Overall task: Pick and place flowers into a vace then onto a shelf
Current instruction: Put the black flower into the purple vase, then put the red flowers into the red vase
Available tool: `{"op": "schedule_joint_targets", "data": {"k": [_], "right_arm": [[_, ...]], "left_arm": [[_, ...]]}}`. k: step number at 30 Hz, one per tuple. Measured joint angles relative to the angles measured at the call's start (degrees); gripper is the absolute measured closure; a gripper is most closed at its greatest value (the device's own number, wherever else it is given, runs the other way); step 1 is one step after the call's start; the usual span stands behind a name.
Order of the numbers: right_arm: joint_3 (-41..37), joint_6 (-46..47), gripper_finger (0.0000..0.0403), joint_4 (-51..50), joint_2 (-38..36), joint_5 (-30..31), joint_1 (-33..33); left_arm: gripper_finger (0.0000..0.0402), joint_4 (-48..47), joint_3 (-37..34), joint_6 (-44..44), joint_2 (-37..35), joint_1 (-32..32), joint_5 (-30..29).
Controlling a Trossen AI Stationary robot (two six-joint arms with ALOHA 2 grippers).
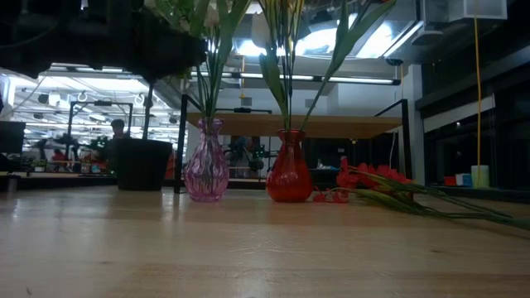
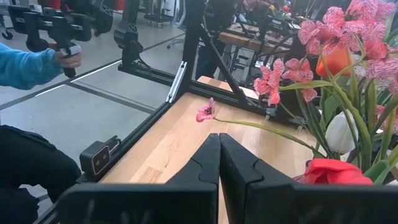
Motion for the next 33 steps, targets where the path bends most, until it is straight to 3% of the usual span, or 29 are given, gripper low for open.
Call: {"op": "schedule_joint_targets", "data": {"k": [14,27,33], "right_arm": [[0.0,0.02,0.0396,0.0,0.0,-0.01,0.0],[0.0,1.0,0.0396,0.0,0.0,0.0,-0.02],[-0.07,12.67,0.0396,-0.77,-1.58,0.04,0.27]], "left_arm": [[0.021,-2.28,-0.68,5.03,-2.72,-0.29,-1.07],[0.021,-26.23,-0.68,2.75,-21.16,-5.13,-4.94],[0.0218,-40.53,-0.68,-4.73,-28.38,-8.33,-6.59]]}}
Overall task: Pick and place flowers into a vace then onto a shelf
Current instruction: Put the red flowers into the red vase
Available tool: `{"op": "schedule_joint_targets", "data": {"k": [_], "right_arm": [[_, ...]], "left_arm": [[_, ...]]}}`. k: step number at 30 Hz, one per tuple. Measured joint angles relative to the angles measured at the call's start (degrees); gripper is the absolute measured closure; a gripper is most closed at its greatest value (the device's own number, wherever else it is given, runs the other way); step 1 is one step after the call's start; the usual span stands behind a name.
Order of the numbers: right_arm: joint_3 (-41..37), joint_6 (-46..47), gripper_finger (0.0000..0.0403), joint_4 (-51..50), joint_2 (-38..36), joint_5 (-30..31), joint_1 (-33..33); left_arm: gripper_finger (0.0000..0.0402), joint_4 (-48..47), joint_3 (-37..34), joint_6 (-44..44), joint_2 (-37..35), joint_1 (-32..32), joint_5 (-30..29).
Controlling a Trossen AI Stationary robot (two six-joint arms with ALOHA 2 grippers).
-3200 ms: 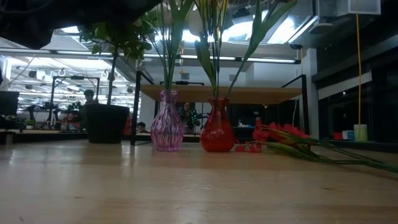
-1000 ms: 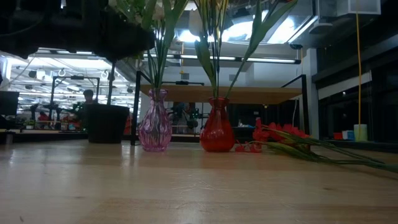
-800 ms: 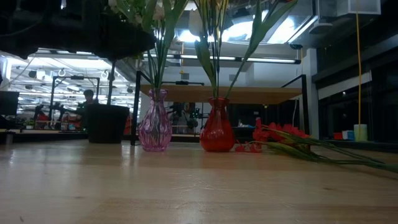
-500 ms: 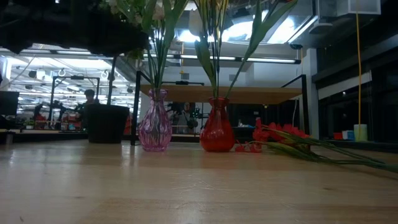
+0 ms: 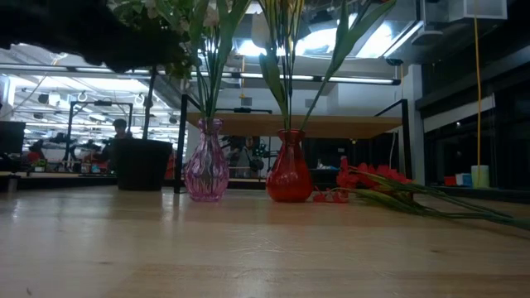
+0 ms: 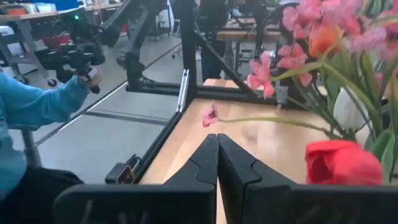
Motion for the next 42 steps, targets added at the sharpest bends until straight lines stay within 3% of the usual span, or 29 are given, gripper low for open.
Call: {"op": "schedule_joint_targets", "data": {"k": [4,13,17,31,35,42], "right_arm": [[0.07,2.92,0.0399,-3.04,-0.76,1.54,0.49],[13.1,19.45,0.0401,-28.64,4.71,7.9,1.6],[19.54,26.96,0.0401,-36.36,10.79,9.62,4.44],[43.86,69.11,0.0401,-77.62,34.99,13.63,12.95],[45.16,77.47,0.0399,-82.36,39.12,13.6,14.15],[45.18,81.08,0.0396,-82.83,44.06,13.89,14.3]], "left_arm": [[0.0253,-4.33,0.0,-5.54,-0.75,-1.69,3.69],[0.0392,-4.18,1.41,-4.48,0.88,-2.01,10.59],[0.0399,-4.01,1.45,-5.66,1.45,-2.01,9.89],[0.0397,-3.98,1.49,-9.24,1.54,-2.01,9.07],[0.0396,-4.29,1.49,-9.26,1.55,-2.01,9.07],[0.0396,-5.78,1.49,-9.28,1.54,-2.01,9.07]]}}
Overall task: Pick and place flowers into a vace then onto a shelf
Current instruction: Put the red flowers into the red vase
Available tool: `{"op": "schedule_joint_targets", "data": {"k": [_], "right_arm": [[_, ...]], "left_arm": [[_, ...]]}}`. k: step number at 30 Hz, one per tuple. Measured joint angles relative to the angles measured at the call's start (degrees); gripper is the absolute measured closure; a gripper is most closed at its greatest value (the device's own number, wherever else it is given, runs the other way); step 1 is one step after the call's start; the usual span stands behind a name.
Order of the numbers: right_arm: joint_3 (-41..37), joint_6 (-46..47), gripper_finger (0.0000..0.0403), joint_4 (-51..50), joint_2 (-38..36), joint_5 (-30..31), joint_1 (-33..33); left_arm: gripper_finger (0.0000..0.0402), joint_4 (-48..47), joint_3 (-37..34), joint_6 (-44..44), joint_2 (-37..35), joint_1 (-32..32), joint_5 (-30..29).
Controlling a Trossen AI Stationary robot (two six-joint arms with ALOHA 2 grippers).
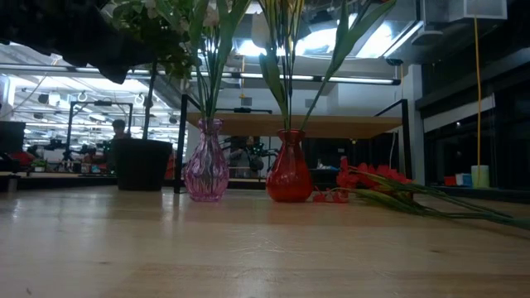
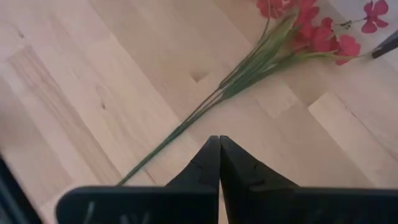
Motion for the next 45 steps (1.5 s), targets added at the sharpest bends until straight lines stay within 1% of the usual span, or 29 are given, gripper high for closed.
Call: {"op": "schedule_joint_targets", "data": {"k": [4,7,9,12,15,18,21,24,27,30,34,38,45], "right_arm": [[0.0,2.76,0.0374,0.38,1.1,1.1,-0.01],[0.0,4.05,0.034,1.98,1.27,1.22,-0.02],[-0.54,3.99,0.0314,5.2,1.24,2.45,-0.04],[-2.43,4.06,0.0274,6.59,1.27,2.98,-0.16],[-5.54,4.21,0.024,10.4,1.29,3.15,-1.0],[-8.44,4.11,0.0215,14.63,1.35,3.08,-2.19],[-11.1,3.95,0.0199,18.39,1.36,2.49,-3.51],[-13.18,3.96,0.0192,21.68,1.36,1.94,-4.78],[-15.4,3.91,0.0191,24.01,1.36,0.88,-5.78],[-17.91,3.79,0.0191,28.49,1.34,0.54,-6.54],[-20.42,3.55,0.0191,31.93,1.34,0.01,-6.84],[-20.96,3.57,0.0191,32.82,2.51,-0.91,-7.08],[-20.96,3.27,0.0191,34.74,7.18,-1.01,-8.1]], "left_arm": [[0.0396,-1.35,0.0,-0.02,0.01,0.0,-0.02],[0.0396,-1.63,0.0,-0.07,0.01,0.0,-0.01],[0.0396,-2.28,0.02,-1.26,0.0,0.0,0.0],[0.0396,-3.46,0.02,-3.1,0.0,0.0,-0.02],[0.0396,-4.23,-0.08,-4.11,0.01,0.0,-0.02],[0.0396,-4.3,-0.45,-4.15,0.0,0.0,-0.02],[0.0396,-4.29,-0.55,-4.11,0.01,0.0,-0.02],[0.0396,-4.29,-0.55,-4.08,0.01,0.0,-0.02],[0.0396,-4.29,-0.57,-4.07,0.02,0.0,-0.02],[0.0396,-4.49,-0.57,-4.02,0.02,0.0,-0.02],[0.0396,-6.26,-0.61,-3.97,0.01,0.0,-0.02],[0.0396,-7.09,-0.63,-4.06,0.02,0.0,-0.03],[0.0396,-7.17,-0.63,-4.04,0.04,0.0,-0.04]]}}
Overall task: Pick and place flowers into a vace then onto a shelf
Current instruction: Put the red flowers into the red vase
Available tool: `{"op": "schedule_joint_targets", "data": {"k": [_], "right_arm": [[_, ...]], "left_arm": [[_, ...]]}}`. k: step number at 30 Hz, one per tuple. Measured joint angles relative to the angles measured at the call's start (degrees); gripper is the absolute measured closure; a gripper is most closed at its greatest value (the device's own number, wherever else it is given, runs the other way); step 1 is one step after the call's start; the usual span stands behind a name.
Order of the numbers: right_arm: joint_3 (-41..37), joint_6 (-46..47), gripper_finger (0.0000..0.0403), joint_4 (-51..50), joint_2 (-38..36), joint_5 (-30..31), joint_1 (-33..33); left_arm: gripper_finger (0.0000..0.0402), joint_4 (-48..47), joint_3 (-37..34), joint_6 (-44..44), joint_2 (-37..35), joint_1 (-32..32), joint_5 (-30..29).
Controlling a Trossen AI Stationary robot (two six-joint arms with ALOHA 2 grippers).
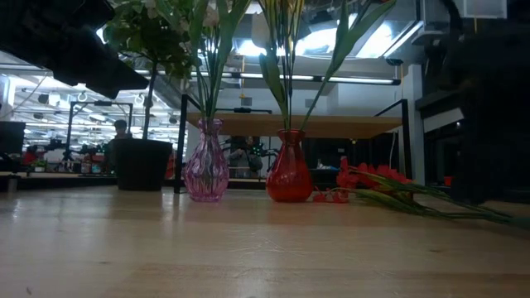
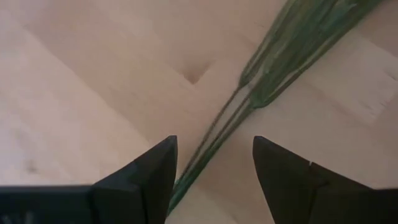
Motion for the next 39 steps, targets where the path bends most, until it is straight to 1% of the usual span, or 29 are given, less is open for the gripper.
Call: {"op": "schedule_joint_targets", "data": {"k": [11,13,15,18,24,27,28,33,37,39], "right_arm": [[0.24,0.3,0.0191,0.44,3.64,0.35,-2.36],[0.3,0.32,0.0196,0.16,3.79,-0.24,-2.8],[0.34,0.33,0.0209,-0.61,3.88,-1.37,-3.17],[0.3,0.52,0.0243,-1.44,3.89,-2.01,-3.33],[0.2,0.67,0.033,-2.25,3.95,-2.15,-3.35],[0.17,2.27,0.0378,-3.17,3.82,-2.25,-3.38],[0.17,2.82,0.0389,-3.6,3.83,-2.35,-3.38],[0.22,6.66,0.0391,-6.56,3.04,-4.0,-2.95],[-0.44,7.24,0.0399,-12.06,0.58,-6.33,-1.59],[-0.05,9.22,0.0398,-13.68,-1.22,-5.99,-0.78]], "left_arm": [[0.0396,-0.03,0.0,-0.96,0.02,0.0,0.01],[0.0396,-0.04,0.0,-0.96,0.04,0.0,0.0],[0.0396,-0.04,0.0,-0.96,0.04,0.0,0.0],[0.0396,-0.04,0.0,-0.96,0.04,0.0,0.02],[0.0396,-0.07,0.0,-1.0,0.04,0.01,0.02],[0.0396,-0.08,0.0,-1.42,0.04,0.01,0.01],[0.0396,-0.11,0.0,-1.42,0.04,0.01,0.02],[0.0396,-0.89,0.0,-1.57,0.04,0.02,0.02],[0.0396,-1.72,-0.02,-1.62,0.07,0.01,0.02],[0.0396,-1.79,-0.02,-1.62,0.09,0.01,0.02]]}}
